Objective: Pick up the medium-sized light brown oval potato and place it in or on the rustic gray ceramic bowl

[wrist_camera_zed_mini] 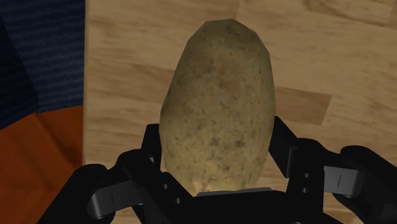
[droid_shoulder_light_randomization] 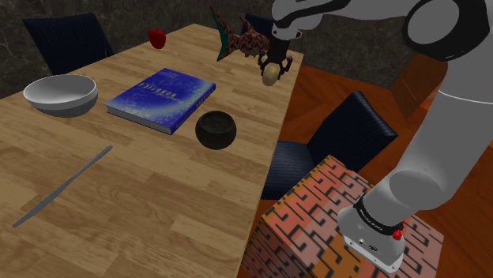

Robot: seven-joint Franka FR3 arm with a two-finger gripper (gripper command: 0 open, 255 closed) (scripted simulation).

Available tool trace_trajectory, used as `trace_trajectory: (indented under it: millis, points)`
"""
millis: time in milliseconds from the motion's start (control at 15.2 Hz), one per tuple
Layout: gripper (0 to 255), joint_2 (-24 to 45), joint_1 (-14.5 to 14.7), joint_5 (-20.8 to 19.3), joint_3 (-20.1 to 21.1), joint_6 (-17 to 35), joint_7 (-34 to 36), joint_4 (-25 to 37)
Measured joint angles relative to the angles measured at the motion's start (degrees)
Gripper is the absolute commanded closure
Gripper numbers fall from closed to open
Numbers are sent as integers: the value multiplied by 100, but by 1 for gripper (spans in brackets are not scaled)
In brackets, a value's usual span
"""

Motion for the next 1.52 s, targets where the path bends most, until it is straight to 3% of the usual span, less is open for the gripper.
trace_trajectory:
  millis: [858, 1518]
  points:
    - [255, -162, 2, -34, -6, -922, 66, 763]
    - [255, -995, 667, -143, 422, -630, 1150, -312]
